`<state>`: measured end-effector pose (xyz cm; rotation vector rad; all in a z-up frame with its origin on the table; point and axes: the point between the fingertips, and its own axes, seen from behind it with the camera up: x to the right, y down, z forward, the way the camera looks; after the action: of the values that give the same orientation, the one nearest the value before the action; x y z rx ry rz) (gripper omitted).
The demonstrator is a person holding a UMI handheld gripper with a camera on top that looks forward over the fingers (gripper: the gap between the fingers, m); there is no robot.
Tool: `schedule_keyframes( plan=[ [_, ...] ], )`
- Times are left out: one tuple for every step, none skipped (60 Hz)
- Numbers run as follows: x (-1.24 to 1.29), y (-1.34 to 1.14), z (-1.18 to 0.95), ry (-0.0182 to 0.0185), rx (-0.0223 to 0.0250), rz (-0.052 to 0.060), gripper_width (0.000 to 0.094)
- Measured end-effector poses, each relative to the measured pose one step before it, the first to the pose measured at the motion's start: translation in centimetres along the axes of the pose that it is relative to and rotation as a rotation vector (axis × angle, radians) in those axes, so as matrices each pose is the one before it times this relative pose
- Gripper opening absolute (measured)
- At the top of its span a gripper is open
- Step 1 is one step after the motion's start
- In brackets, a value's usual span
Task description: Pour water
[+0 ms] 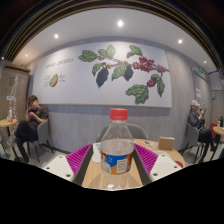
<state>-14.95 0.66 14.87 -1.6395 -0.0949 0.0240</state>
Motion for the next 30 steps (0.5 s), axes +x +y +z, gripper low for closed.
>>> schedule_keyframes(
  plan=[
    [-0.138,-0.119,0.320,0.01292,-0.00568,-0.0146,0.0791],
    [0.164,0.162,0.374,0.01226,-0.00449,-0.0146,0.0752],
    [0.286,0.137,0.333,0.01499,-0.00344,-0.0131,0.0694],
    [0.383,0.065,0.297,0.01774,0.00110,-0.0127,0.0613],
    [0.331,-0.043,0.294,0.01535,0.00417,-0.0121,0.0548],
    [0.064,-0.232,-0.126,0.00929,0.00371,-0.0025,0.0548],
    [0.601,0.233,-0.098,0.00853,0.00885,-0.0002,0.0545],
    [0.154,0.023,-0.023,0.00834,0.00398,0.0002,0.0529],
    [0.069,-0.059,-0.006,0.00196,0.00555,0.0021,0.0492],
    [-0.022,-0.056,-0.016,-0.00132,0.00550,0.0015,0.0472],
    [0.087,0.042,-0.025,0.00155,0.00362,-0.0004,0.0443],
    [0.107,0.049,-0.026,0.00222,0.00307,0.0023,0.0419],
    [0.062,-0.018,0.026,0.00166,0.00445,0.0057,0.0393],
    [-0.309,-0.505,0.473,0.00396,0.00005,0.0033,0.0370],
    [-0.027,0.005,-0.041,-0.00367,0.00350,0.0010,0.0352],
    [-0.056,0.431,-0.418,-0.00898,0.00456,0.0000,0.0339],
    [-0.021,-0.011,-0.016,-0.00568,0.00157,0.0029,0.0330],
    [-0.005,0.042,0.003,-0.00378,-0.00060,0.0044,0.0324],
    [-0.012,-0.023,-0.019,-0.00343,-0.00025,0.0053,0.0323],
    [-0.050,0.008,-0.004,-0.00470,-0.00065,0.0063,0.0321],
    [-0.118,-0.028,0.027,-0.00706,0.00210,0.0095,0.0319],
    [-0.180,0.003,0.012,-0.00956,0.00049,0.0107,0.0320],
    [-0.350,-0.373,0.577,-0.00223,-0.00025,0.0167,0.0319],
    [-0.041,0.080,0.022,-0.00293,-0.00070,0.0222,0.0319],
    [0.200,0.181,-0.258,-0.00495,0.00674,0.0205,0.0318],
    [0.022,-0.097,0.035,-0.00131,0.00567,0.0212,0.0318],
    [-0.011,-0.189,0.054,-0.00452,0.00809,0.0285,0.0318],
    [-0.217,-0.533,0.367,-0.00204,0.01027,0.0377,0.0319],
    [-0.038,-0.323,0.065,-0.00581,0.01377,0.0451,0.0319],
    [-0.079,-0.226,0.102,-0.00736,0.01013,0.0503,0.0319]
  ],
)
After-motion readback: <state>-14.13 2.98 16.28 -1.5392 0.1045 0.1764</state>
